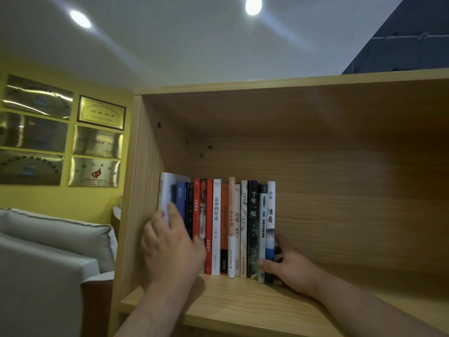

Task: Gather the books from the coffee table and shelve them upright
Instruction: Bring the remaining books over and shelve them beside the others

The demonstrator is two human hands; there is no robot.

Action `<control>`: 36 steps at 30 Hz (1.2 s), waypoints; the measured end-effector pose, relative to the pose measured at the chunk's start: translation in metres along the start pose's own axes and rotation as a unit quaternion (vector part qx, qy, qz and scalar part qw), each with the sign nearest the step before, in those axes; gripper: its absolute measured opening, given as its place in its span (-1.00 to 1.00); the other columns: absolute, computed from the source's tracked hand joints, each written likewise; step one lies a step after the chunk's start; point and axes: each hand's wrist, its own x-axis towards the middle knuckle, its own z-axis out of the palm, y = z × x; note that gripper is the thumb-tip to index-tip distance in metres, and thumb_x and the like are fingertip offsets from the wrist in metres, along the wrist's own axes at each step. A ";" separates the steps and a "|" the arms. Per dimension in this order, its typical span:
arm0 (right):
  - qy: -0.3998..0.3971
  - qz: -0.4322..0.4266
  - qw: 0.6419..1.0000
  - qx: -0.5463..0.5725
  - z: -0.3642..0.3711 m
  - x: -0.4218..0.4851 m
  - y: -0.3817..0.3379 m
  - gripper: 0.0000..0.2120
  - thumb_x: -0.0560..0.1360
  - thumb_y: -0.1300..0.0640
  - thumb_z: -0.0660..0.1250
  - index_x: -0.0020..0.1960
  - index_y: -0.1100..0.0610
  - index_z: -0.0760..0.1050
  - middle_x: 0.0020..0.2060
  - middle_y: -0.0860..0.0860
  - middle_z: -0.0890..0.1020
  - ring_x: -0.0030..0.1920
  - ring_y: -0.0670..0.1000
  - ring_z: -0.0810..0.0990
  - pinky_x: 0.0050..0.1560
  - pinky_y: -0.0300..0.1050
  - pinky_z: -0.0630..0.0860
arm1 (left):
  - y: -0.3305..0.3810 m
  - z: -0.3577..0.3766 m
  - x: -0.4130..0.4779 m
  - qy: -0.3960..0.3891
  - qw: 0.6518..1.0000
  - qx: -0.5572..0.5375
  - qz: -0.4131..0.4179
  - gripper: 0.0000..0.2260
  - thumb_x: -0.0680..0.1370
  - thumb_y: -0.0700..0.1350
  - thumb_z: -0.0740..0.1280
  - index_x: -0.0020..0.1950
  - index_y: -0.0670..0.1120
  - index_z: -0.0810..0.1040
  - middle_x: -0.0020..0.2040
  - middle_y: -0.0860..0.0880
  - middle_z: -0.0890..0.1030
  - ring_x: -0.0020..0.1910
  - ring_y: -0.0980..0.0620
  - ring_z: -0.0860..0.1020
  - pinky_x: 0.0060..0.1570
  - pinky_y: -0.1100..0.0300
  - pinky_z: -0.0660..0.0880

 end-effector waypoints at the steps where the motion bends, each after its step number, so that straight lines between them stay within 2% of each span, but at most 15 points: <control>1: 0.005 -0.002 1.000 -0.003 0.000 0.000 0.000 -0.49 0.59 0.02 0.38 0.33 -0.29 0.14 0.00 -0.32 0.52 -0.03 -0.31 0.56 -0.24 -0.55 0.44 | -0.006 -0.001 -0.005 -0.019 1.000 -0.015 -0.014 -0.12 0.54 0.16 0.33 0.63 -0.09 -0.15 0.59 -0.16 0.06 0.57 -0.15 0.10 0.51 -0.05 0.20; 3: 0.015 -0.004 1.000 -0.017 0.002 0.000 0.001 -0.49 0.59 0.02 0.39 0.36 -0.26 0.17 0.00 -0.32 0.53 -0.02 -0.31 0.57 -0.21 -0.52 0.44 | -0.013 -0.002 -0.007 -0.051 0.996 -0.069 -0.033 -0.11 0.54 0.11 0.35 0.63 -0.13 -0.17 0.61 -0.15 0.04 0.58 -0.14 0.09 0.52 -0.04 0.20; 7: 0.025 -0.016 0.999 -0.038 0.004 0.002 0.002 -0.43 0.58 0.00 0.39 0.46 -0.19 0.17 0.07 -0.31 0.56 0.01 -0.36 0.52 -0.21 -0.50 0.47 | -0.013 0.003 0.007 -0.108 0.983 -0.149 -0.007 -0.14 0.52 0.07 0.41 0.64 -0.10 -0.05 0.52 -0.13 0.22 0.49 -0.10 0.27 0.41 -0.07 0.42; 9: 0.028 -0.022 0.998 -0.047 0.005 0.002 0.003 -0.42 0.58 -0.01 0.39 0.48 -0.17 0.17 0.13 -0.28 0.56 0.02 -0.38 0.50 -0.24 -0.53 0.48 | -0.014 0.007 0.012 -0.170 0.973 -0.156 0.004 -0.01 0.48 0.06 0.47 0.64 -0.06 -0.17 0.56 -0.10 0.18 0.52 -0.09 0.24 0.44 -0.10 0.39; 12: 0.032 -0.027 0.998 -0.048 0.006 0.002 0.002 -0.47 0.59 0.00 0.38 0.46 -0.16 0.21 0.05 -0.33 0.55 -0.01 -0.42 0.50 -0.17 -0.55 0.46 | -0.020 0.014 0.018 -0.199 0.977 -0.060 0.054 0.11 0.44 0.14 0.49 0.62 -0.06 -0.31 0.57 -0.08 0.13 0.53 -0.07 0.20 0.48 -0.04 0.31; 16: 0.037 -0.026 0.997 -0.059 0.009 0.005 0.000 -0.58 0.59 -0.03 0.36 0.34 -0.20 0.24 0.01 -0.33 0.53 0.00 -0.35 0.52 0.02 -0.41 0.43 | -0.022 0.017 0.026 -0.176 0.977 0.055 0.105 0.10 0.44 0.26 0.43 0.62 -0.12 -0.28 0.56 -0.13 0.13 0.52 -0.09 0.20 0.48 0.00 0.27; 18: 0.047 -0.023 0.997 -0.062 0.011 0.008 -0.001 -0.59 0.60 -0.01 0.36 0.36 -0.15 0.26 0.04 -0.29 0.55 0.04 -0.30 0.55 0.05 -0.39 0.47 | -0.019 0.017 0.028 -0.138 0.979 0.080 0.127 0.14 0.41 0.27 0.45 0.61 -0.07 -0.33 0.61 -0.18 -0.02 0.57 -0.15 0.11 0.49 -0.01 0.26; 20: 0.057 -0.022 0.996 -0.067 0.011 0.010 0.000 -0.56 0.58 0.00 0.38 0.39 -0.10 0.29 0.09 -0.23 0.59 0.12 -0.22 0.59 0.14 -0.29 0.53 | -0.015 0.016 0.032 -0.118 0.971 0.102 0.179 0.20 0.41 0.26 0.46 0.53 -0.02 -0.50 0.60 -0.20 -0.36 0.62 -0.22 -0.18 0.56 -0.08 0.02; 22: 0.064 -0.016 0.996 -0.066 0.010 0.011 0.001 -0.51 0.55 0.00 0.42 0.39 -0.11 0.29 0.11 -0.19 0.61 0.14 -0.19 0.62 0.13 -0.28 0.56 | -0.017 0.019 0.039 -0.140 0.952 0.122 0.244 0.21 0.40 0.28 0.45 0.46 0.06 -0.59 0.49 -0.12 -0.56 0.54 -0.15 -0.42 0.54 -0.10 -0.21; 24: 0.069 -0.012 0.995 -0.071 0.009 0.012 0.002 -0.48 0.52 -0.02 0.45 0.39 -0.12 0.29 0.14 -0.16 0.63 0.14 -0.18 0.63 0.11 -0.29 0.56 | -0.023 0.023 0.045 -0.154 0.942 0.128 0.271 0.21 0.38 0.35 0.42 0.44 0.09 -0.60 0.46 -0.08 -0.57 0.55 -0.12 -0.42 0.52 -0.07 -0.29; 28: 0.087 -0.002 0.992 -0.093 0.010 0.014 0.003 -0.47 0.47 -0.08 0.49 0.34 -0.16 0.32 0.10 -0.18 0.63 0.08 -0.21 0.63 0.04 -0.29 0.55 | -0.026 0.031 0.046 -0.132 0.941 0.147 0.274 0.20 0.39 0.37 0.40 0.42 0.10 -0.62 0.47 -0.10 -0.53 0.59 -0.16 -0.33 0.53 -0.10 -0.27; 30: 0.099 -0.001 0.989 -0.109 0.011 0.014 0.002 -0.44 0.45 -0.12 0.49 0.34 -0.16 0.30 0.11 -0.18 0.62 0.08 -0.21 0.62 0.07 -0.23 0.57 | -0.025 0.028 0.040 -0.158 0.929 0.154 0.299 0.14 0.45 0.33 0.37 0.40 0.18 -0.65 0.47 -0.12 -0.57 0.54 -0.23 -0.42 0.52 -0.23 -0.31; 32: 0.114 -0.008 0.986 -0.124 0.014 0.013 -0.001 -0.38 0.44 -0.12 0.49 0.39 -0.12 0.26 0.14 -0.19 0.58 0.09 -0.18 0.60 0.15 -0.16 0.60 | -0.024 0.025 0.038 -0.188 0.916 0.135 0.327 0.04 0.47 0.37 0.28 0.38 0.29 -0.64 0.43 -0.06 -0.67 0.48 -0.22 -0.54 0.48 -0.33 -0.35; 34: 0.124 -0.016 0.981 -0.150 0.016 0.011 -0.006 -0.25 0.46 -0.11 0.48 0.50 -0.06 0.15 0.12 -0.20 0.52 0.03 -0.17 0.57 0.12 -0.18 0.59 | -0.022 0.024 0.038 -0.199 0.908 0.138 0.343 0.02 0.41 0.48 0.23 0.34 0.36 -0.64 0.38 0.02 -0.72 0.43 -0.14 -0.62 0.45 -0.38 -0.37; 36: 0.129 -0.025 0.973 -0.187 0.015 0.008 -0.013 -0.02 0.46 -0.12 0.48 0.61 -0.01 -0.11 0.29 -0.11 0.50 0.05 -0.14 0.59 0.11 -0.19 0.59 | -0.017 0.026 0.039 -0.200 0.893 0.163 0.368 0.02 0.38 0.52 0.22 0.33 0.39 -0.63 0.34 0.06 -0.75 0.39 -0.12 -0.66 0.39 -0.45 -0.40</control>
